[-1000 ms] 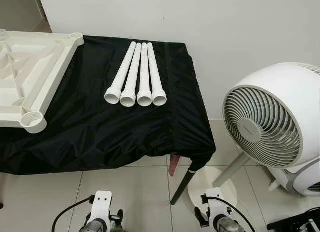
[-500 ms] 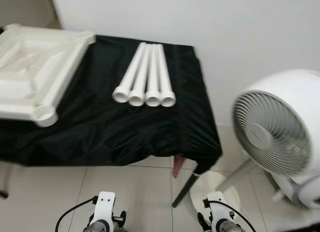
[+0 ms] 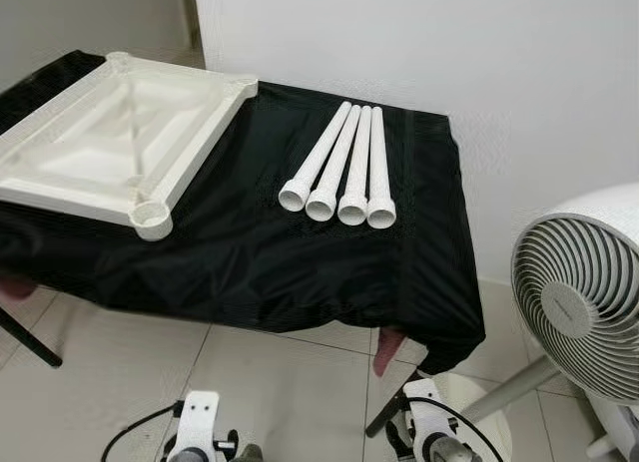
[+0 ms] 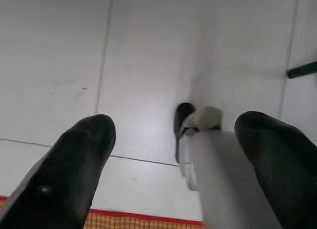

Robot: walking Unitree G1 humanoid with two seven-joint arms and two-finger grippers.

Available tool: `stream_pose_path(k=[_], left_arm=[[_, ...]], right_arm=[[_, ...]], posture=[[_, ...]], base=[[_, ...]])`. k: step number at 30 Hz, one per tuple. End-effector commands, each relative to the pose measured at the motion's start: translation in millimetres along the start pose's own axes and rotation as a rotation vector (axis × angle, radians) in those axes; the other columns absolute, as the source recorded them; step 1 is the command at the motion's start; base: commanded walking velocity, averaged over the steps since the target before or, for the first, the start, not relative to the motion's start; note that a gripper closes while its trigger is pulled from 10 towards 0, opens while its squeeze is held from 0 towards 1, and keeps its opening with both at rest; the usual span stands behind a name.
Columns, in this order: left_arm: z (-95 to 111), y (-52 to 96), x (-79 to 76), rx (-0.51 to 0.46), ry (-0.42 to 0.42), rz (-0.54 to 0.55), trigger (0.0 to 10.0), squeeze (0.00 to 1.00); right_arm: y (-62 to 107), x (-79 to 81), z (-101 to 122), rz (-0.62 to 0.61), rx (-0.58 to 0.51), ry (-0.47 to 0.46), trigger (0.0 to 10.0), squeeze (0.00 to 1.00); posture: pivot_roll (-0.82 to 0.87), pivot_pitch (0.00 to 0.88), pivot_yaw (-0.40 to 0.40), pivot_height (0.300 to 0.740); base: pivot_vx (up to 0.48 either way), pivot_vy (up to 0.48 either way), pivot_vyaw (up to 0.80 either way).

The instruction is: Building children table

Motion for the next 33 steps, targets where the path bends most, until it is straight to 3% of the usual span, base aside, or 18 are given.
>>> stream_pose_path(k=[1, 10, 33], left_arm=[[-6.7, 0.9, -3.0, 0.029, 0.006, -0.003, 10.0, 0.00], [-7.4, 0.9, -2.8, 0.036, 0.011, -0.004, 10.0, 0.00], [-10.2, 1.4, -3.7, 0.047, 0.023, -0.002, 10.0, 0.00]], right_arm=[[1.8, -0.2, -7.3, -0.006, 0.029, -0.005, 10.0, 0.00], [3.1, -0.8, -11.0, -0.004, 0.036, 0.001, 10.0, 0.00], [4.8, -0.3, -16.0, 0.008, 0.048, 0.016, 10.0, 0.00]], posture=[[0.15, 0.000, -0.033, 0.740], [0.15, 0.000, -0.035, 0.740], [0.16, 0.000, -0.037, 0.740]], base=[[0.000, 0.000, 0.00], [0.000, 0.000, 0.00], [0.000, 0.311, 0.00]])
Point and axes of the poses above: a point about 5 cm out from each wrist's last joint towards the gripper, its own y axis pointing back from the gripper into the wrist, its own z axis along the axis of the wrist's last joint, x = y × z, the point moved 1 cm from there along -y, pointing out of the wrist towards the gripper, and after that the axes turned 4 degrees about y, right-handed, at the moved point
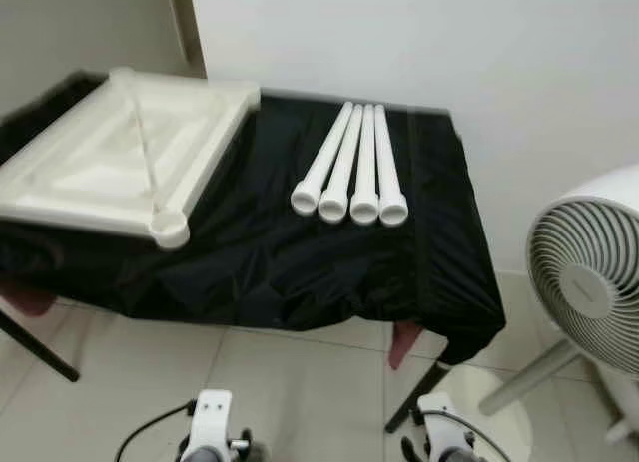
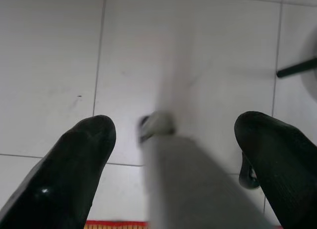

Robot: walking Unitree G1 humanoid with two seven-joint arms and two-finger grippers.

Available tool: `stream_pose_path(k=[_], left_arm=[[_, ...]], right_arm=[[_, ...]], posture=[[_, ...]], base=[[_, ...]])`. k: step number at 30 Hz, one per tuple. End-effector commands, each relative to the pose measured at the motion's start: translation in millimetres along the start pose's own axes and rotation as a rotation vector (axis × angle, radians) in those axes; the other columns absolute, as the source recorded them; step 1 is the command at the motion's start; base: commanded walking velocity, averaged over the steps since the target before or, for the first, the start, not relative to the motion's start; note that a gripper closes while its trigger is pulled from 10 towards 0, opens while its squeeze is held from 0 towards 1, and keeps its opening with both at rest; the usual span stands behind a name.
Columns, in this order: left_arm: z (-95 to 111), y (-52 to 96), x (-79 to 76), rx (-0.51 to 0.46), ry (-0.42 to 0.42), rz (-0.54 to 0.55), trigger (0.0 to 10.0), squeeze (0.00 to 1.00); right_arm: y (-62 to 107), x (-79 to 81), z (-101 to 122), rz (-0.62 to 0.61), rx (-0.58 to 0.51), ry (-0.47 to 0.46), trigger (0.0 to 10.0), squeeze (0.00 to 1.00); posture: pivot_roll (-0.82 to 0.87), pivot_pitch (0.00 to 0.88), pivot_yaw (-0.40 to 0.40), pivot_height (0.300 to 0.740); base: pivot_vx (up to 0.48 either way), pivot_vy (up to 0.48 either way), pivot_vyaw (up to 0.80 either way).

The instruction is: Building children table

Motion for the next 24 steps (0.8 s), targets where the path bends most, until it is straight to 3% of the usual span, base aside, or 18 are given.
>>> stream_pose_path(k=[1, 24], left_arm=[[-11.4, 3.6, 9.8, 0.038, 0.002, 0.031, 10.0, 0.00], [-7.9, 2.9, 11.9, 0.035, 0.001, 0.031, 10.0, 0.00]], right_arm=[[-1.6, 9.1, 4.3, 0.025, -0.009, 0.001, 10.0, 0.00], [-1.9, 11.1, 4.9, 0.027, -0.010, -0.003, 10.0, 0.00]], posture=[[0.16, 0.000, -0.037, 0.740], [0.16, 0.000, -0.032, 0.740]], base=[[0.000, 0.345, 0.00], [0.000, 0.342, 0.00]])
Point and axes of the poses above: a point about 5 cm out from each wrist's last joint towards the gripper, its own y axis pointing back from the gripper into the wrist, its own z axis along the axis of the wrist's last joint, x = y × z, the point moved 1 cm from there along -y, pointing out of the wrist towards the gripper, and after that the axes turned 4 degrees about y, right-handed, at the moved point
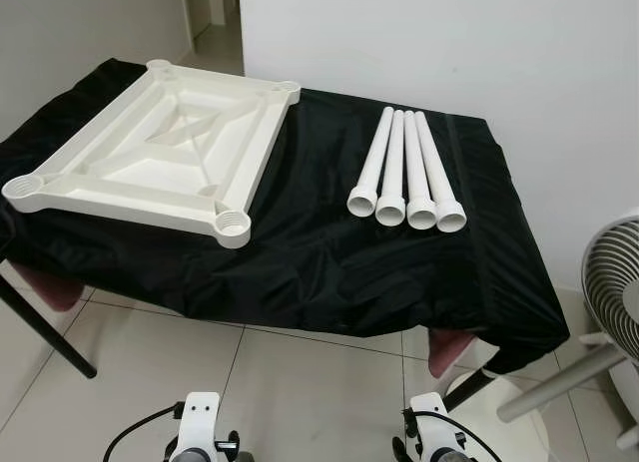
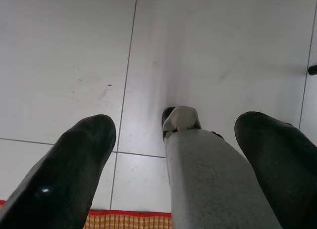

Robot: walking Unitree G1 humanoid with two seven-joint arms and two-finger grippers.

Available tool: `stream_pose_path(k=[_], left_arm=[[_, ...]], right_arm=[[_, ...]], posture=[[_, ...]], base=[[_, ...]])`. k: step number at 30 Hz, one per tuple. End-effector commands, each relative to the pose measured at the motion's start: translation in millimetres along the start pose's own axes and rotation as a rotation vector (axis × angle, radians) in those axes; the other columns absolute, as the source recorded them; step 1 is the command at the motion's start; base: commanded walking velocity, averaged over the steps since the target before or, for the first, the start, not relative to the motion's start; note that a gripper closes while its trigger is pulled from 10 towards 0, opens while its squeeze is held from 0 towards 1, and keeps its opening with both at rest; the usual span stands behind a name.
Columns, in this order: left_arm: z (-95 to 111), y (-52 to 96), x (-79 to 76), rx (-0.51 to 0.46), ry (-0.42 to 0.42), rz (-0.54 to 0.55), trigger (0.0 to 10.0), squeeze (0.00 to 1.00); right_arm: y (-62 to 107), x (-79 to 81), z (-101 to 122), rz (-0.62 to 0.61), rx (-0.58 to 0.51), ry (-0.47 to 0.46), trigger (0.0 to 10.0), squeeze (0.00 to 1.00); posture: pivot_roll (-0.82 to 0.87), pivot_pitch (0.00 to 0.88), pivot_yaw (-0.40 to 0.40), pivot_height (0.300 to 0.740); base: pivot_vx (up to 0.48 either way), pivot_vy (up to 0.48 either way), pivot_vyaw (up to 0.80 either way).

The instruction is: Building children table

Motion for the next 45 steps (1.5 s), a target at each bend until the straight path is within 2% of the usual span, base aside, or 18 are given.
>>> stream_pose_path(k=[1, 42, 45], left_arm=[[-3.9, 0.5, -0.4, 0.019, 0.003, 0.001, 10.0, 0.00], [0.4, -0.3, 0.2, 0.006, -0.005, -0.005, 10.0, 0.00], [1.5, -0.4, 0.5, 0.000, -0.010, 0.000, 10.0, 0.00]], right_arm=[[0.9, -1.1, -4.1, -0.001, 0.018, 0.003, 10.0, 0.00], [0.0, 2.4, -0.8, 0.003, 0.003, -0.002, 10.0, 0.00], [0.1, 2.6, -1.1, 0.002, 0.004, -0.003, 10.0, 0.00]], posture=[[0.16, 0.000, -0.030, 0.740], [0.16, 0.000, -0.025, 0.740], [0.16, 0.000, -0.026, 0.740]], base=[[0.000, 0.356, 0.00], [0.000, 0.450, 0.00], [0.000, 0.000, 0.00]])
Point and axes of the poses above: a point about 5 cm out from each wrist's last joint towards the gripper, its own y axis pointing back from the gripper into the wrist, its own z axis along the axis of the wrist's last joint, x = y × z, the point moved 1 cm from there along -y, pointing out of the wrist towards the gripper, and after that the axes turned 4 degrees about y, right-handed, at the moved point
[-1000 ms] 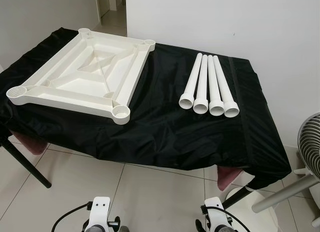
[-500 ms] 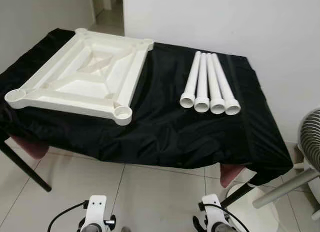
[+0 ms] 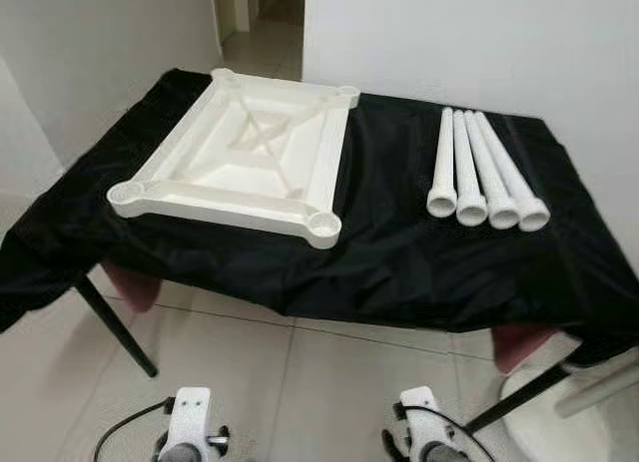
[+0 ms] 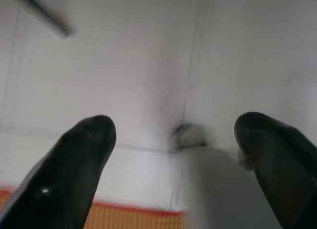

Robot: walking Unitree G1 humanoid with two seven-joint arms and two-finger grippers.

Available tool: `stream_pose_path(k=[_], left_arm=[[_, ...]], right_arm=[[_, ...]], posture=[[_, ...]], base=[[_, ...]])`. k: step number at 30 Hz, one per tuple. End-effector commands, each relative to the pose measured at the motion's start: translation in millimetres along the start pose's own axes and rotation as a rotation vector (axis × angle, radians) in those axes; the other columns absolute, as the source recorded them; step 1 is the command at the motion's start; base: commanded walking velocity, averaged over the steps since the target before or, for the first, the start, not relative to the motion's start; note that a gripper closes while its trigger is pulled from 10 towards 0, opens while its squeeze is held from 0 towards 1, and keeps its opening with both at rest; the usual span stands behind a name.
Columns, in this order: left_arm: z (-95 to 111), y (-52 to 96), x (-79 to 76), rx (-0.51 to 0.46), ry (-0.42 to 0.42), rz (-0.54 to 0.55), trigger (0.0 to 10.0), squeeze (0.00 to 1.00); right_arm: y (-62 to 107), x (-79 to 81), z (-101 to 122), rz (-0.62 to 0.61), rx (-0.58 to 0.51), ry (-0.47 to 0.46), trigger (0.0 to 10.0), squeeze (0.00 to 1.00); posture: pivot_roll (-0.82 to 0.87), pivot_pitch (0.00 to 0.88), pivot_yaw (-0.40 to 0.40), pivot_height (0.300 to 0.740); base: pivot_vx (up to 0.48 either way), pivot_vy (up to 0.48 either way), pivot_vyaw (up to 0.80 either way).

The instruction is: Building children table

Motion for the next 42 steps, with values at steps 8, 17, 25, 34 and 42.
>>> stream_pose_path(k=[8, 17, 25, 34, 42], left_arm=[[0.4, 1.6, 11.3, -0.004, -0.054, 0.033, 10.0, 0.00], [14.8, -0.3, 6.4, -0.073, -0.205, -0.006, 10.0, 0.00], [23.4, -2.2, -2.8, -0.096, -0.215, -0.080, 10.0, 0.00], [45.3, 2.0, 3.0, -0.265, -0.194, -0.100, 10.0, 0.00], [49.0, 12.4, 10.9, -0.380, -0.197, -0.149, 10.0, 1.00]], right_arm=[[-2.0, 5.0, 6.2, 0.009, -0.016, -0.002, 10.0, 0.00], [-1.5, 2.9, 4.8, 0.006, -0.012, -0.004, 10.0, 0.00], [-1.8, 3.0, 7.5, 0.019, -0.027, 0.016, 10.0, 0.00], [-3.0, -2.5, 33.9, 0.002, -0.188, 0.055, 10.0, 0.00], [1.5, -9.5, 43.2, 0.025, -0.301, 0.042, 10.0, 1.00]], posture=[[0.16, 0.000, -0.027, 0.740], [0.15, 0.008, -0.035, 0.740], [0.14, 0.036, -0.039, 0.740], [0.15, 0.054, -0.030, 0.740], [0.15, 0.073, -0.028, 0.740]], base=[[0.000, 0.000, 0.00], [0.000, 0.000, 0.00], [0.000, 0.000, 0.00], [0.000, 0.000, 0.00], [0.000, 0.000, 0.00]])
Point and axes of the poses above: a point about 5 cm out from each wrist's last joint towards the gripper, its own y axis pointing back from the gripper into the wrist, its own z axis along the axis of the wrist's last joint, x = y × z, the point moved 1 cm from there along -y, pointing out of the wrist towards the gripper, and after that the axes turned 4 degrees about y, right-handed, at the moved point
